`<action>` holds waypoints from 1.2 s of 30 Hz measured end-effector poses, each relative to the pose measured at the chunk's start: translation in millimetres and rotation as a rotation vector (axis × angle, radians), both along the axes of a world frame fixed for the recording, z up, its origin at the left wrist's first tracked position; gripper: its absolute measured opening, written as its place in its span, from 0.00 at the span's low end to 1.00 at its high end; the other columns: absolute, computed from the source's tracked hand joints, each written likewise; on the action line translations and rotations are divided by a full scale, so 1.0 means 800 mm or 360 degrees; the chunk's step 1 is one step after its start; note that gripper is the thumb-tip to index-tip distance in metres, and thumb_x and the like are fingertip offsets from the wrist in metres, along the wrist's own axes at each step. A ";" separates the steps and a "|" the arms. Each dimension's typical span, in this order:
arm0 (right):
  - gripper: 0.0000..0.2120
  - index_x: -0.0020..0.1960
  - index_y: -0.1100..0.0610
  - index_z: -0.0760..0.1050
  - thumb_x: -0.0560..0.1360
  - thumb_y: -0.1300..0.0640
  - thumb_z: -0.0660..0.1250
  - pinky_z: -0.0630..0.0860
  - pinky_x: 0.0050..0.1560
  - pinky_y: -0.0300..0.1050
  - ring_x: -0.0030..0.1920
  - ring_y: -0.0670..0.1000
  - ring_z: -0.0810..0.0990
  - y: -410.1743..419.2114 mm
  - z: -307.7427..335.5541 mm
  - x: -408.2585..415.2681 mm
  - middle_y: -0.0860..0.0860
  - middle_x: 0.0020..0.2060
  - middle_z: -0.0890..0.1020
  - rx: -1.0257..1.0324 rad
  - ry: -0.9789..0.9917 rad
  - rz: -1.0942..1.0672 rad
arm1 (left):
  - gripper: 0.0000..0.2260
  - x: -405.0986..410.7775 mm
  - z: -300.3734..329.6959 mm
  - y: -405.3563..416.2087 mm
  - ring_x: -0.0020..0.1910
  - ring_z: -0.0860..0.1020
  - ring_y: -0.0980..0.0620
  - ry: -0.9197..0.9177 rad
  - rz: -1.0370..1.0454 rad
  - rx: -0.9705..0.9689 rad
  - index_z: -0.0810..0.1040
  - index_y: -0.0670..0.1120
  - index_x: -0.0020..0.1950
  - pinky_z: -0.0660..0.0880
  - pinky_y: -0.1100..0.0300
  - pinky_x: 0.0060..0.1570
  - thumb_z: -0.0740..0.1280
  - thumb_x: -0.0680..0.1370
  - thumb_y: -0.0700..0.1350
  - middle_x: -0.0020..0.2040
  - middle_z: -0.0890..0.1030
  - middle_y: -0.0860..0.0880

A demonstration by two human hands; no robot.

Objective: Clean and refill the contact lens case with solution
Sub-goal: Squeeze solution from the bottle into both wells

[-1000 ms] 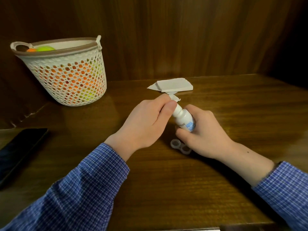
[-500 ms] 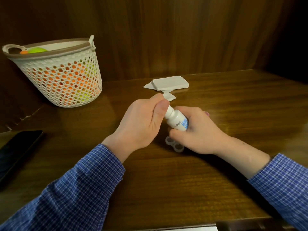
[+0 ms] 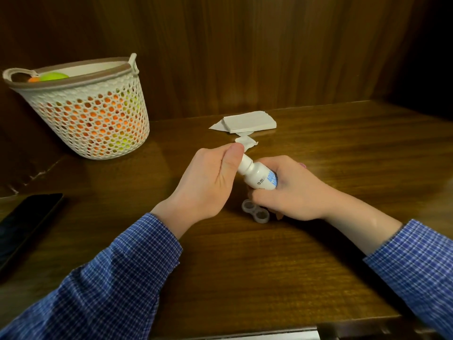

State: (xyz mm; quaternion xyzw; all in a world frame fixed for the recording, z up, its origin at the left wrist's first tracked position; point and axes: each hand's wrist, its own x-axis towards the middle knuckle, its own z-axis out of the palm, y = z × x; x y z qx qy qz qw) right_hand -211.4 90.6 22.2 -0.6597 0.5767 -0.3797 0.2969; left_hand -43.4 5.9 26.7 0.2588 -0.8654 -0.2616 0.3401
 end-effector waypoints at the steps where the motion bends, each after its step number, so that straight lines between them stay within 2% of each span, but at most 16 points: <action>1: 0.06 0.44 0.54 0.76 0.72 0.62 0.73 0.75 0.25 0.37 0.25 0.44 0.80 0.000 0.002 -0.002 0.44 0.30 0.82 0.0027 0.0010 0.0013 | 0.21 -0.001 0.000 0.000 0.35 0.74 0.62 0.0014 0.0049 0.0110 0.74 0.55 0.42 0.69 0.68 0.33 0.49 0.84 0.61 0.34 0.73 0.52; 3: 0.07 0.44 0.54 0.77 0.72 0.63 0.73 0.76 0.26 0.39 0.26 0.45 0.80 0.000 0.004 -0.006 0.47 0.31 0.82 0.0072 -0.0002 0.0067 | 0.27 -0.004 0.002 -0.001 0.35 0.73 0.58 0.0104 0.0137 0.0367 0.79 0.46 0.44 0.71 0.63 0.36 0.48 0.86 0.60 0.35 0.74 0.43; 4: 0.07 0.44 0.53 0.77 0.73 0.63 0.73 0.76 0.26 0.40 0.26 0.45 0.80 0.000 0.005 -0.008 0.48 0.31 0.81 0.0095 -0.0032 0.0100 | 0.28 -0.006 0.004 0.000 0.33 0.72 0.57 0.0161 0.0133 0.0470 0.79 0.47 0.40 0.70 0.61 0.35 0.48 0.86 0.60 0.34 0.73 0.42; 6: 0.05 0.46 0.55 0.77 0.74 0.63 0.71 0.75 0.25 0.40 0.24 0.48 0.78 0.001 0.007 -0.011 0.50 0.31 0.81 0.0148 -0.0143 0.0183 | 0.30 -0.008 0.011 0.003 0.26 0.66 0.58 0.0269 0.0032 0.0742 0.71 0.54 0.27 0.65 0.64 0.28 0.48 0.86 0.61 0.26 0.67 0.51; 7: 0.05 0.48 0.57 0.77 0.75 0.63 0.71 0.74 0.25 0.40 0.24 0.49 0.77 0.001 0.009 -0.012 0.52 0.30 0.81 0.0164 -0.0219 0.0229 | 0.30 -0.009 0.014 0.003 0.23 0.63 0.58 0.0321 -0.0026 0.0976 0.68 0.54 0.25 0.62 0.65 0.25 0.49 0.86 0.61 0.25 0.65 0.53; 11: 0.14 0.58 0.62 0.73 0.75 0.63 0.72 0.71 0.24 0.38 0.23 0.46 0.72 0.000 0.017 -0.020 0.51 0.30 0.77 0.0120 -0.0773 0.0301 | 0.27 -0.002 0.020 -0.003 0.26 0.58 0.56 0.0548 -0.0676 0.1925 0.70 0.49 0.33 0.56 0.61 0.25 0.50 0.85 0.62 0.27 0.63 0.53; 14: 0.16 0.61 0.60 0.73 0.75 0.60 0.69 0.71 0.26 0.37 0.25 0.44 0.71 -0.003 0.021 -0.026 0.53 0.35 0.73 0.0096 -0.1229 0.0271 | 0.23 -0.002 0.020 -0.001 0.29 0.58 0.56 0.0731 -0.1007 0.2240 0.75 0.48 0.41 0.57 0.63 0.26 0.51 0.85 0.59 0.31 0.64 0.54; 18: 0.26 0.68 0.60 0.70 0.71 0.59 0.71 0.76 0.32 0.35 0.30 0.44 0.74 -0.010 0.011 -0.028 0.54 0.46 0.78 0.0234 -0.2099 0.0251 | 0.19 -0.004 0.015 0.005 0.31 0.59 0.57 0.0832 -0.1110 0.2356 0.77 0.46 0.49 0.59 0.64 0.28 0.52 0.86 0.56 0.33 0.66 0.53; 21: 0.26 0.69 0.61 0.70 0.73 0.61 0.71 0.81 0.35 0.35 0.31 0.45 0.78 -0.012 0.001 -0.027 0.57 0.49 0.81 0.0300 -0.2528 0.0188 | 0.19 -0.007 0.013 0.010 0.31 0.60 0.57 0.0742 -0.1073 0.2289 0.80 0.46 0.52 0.58 0.64 0.26 0.55 0.85 0.57 0.33 0.65 0.53; 24: 0.23 0.67 0.63 0.72 0.75 0.59 0.72 0.82 0.34 0.36 0.32 0.46 0.81 -0.016 -0.004 -0.029 0.60 0.53 0.84 0.0361 -0.2733 0.0031 | 0.22 -0.012 0.008 0.012 0.30 0.61 0.56 0.0556 -0.0819 0.2014 0.80 0.46 0.55 0.55 0.64 0.26 0.55 0.83 0.60 0.34 0.66 0.52; 26: 0.25 0.68 0.63 0.72 0.74 0.57 0.74 0.81 0.34 0.35 0.32 0.47 0.81 -0.017 -0.003 -0.032 0.60 0.52 0.84 0.0383 -0.2798 -0.0084 | 0.18 -0.010 0.001 0.010 0.31 0.65 0.58 0.0304 -0.0442 0.1321 0.79 0.48 0.53 0.61 0.66 0.25 0.54 0.84 0.58 0.33 0.71 0.56; 28: 0.27 0.67 0.61 0.72 0.71 0.55 0.74 0.80 0.33 0.34 0.30 0.47 0.79 -0.018 -0.003 -0.035 0.58 0.44 0.83 0.0418 -0.2815 -0.0169 | 0.09 -0.001 -0.008 0.007 0.36 0.72 0.59 -0.0009 -0.0145 0.0419 0.78 0.56 0.54 0.70 0.69 0.33 0.59 0.82 0.54 0.38 0.76 0.60; 29: 0.27 0.66 0.61 0.72 0.71 0.53 0.73 0.79 0.32 0.34 0.29 0.47 0.79 -0.018 -0.003 -0.036 0.56 0.41 0.82 0.0446 -0.2804 -0.0203 | 0.08 0.005 -0.013 0.006 0.42 0.74 0.60 -0.0171 -0.0129 0.0162 0.77 0.59 0.57 0.71 0.69 0.39 0.62 0.80 0.54 0.43 0.76 0.63; 30: 0.24 0.65 0.60 0.72 0.73 0.51 0.71 0.78 0.32 0.34 0.28 0.47 0.78 -0.018 -0.003 -0.037 0.55 0.39 0.81 0.0474 -0.2779 -0.0240 | 0.12 0.011 -0.019 0.004 0.49 0.74 0.62 -0.0321 -0.0156 0.0031 0.74 0.62 0.61 0.70 0.69 0.44 0.65 0.77 0.54 0.49 0.76 0.65; 33: 0.15 0.59 0.58 0.74 0.81 0.47 0.65 0.79 0.27 0.37 0.26 0.48 0.80 -0.018 -0.004 -0.037 0.56 0.38 0.82 0.0525 -0.2676 -0.0345 | 0.26 0.019 -0.029 -0.003 0.60 0.69 0.68 -0.0546 -0.0293 0.0118 0.65 0.68 0.70 0.69 0.69 0.50 0.71 0.77 0.51 0.62 0.71 0.70; 36: 0.16 0.61 0.58 0.73 0.81 0.46 0.64 0.78 0.22 0.38 0.24 0.48 0.80 -0.017 -0.002 -0.035 0.56 0.40 0.84 0.0541 -0.2661 -0.0339 | 0.31 0.017 -0.033 -0.006 0.61 0.72 0.64 -0.0573 -0.0396 0.0157 0.62 0.67 0.73 0.69 0.72 0.53 0.73 0.77 0.49 0.63 0.74 0.69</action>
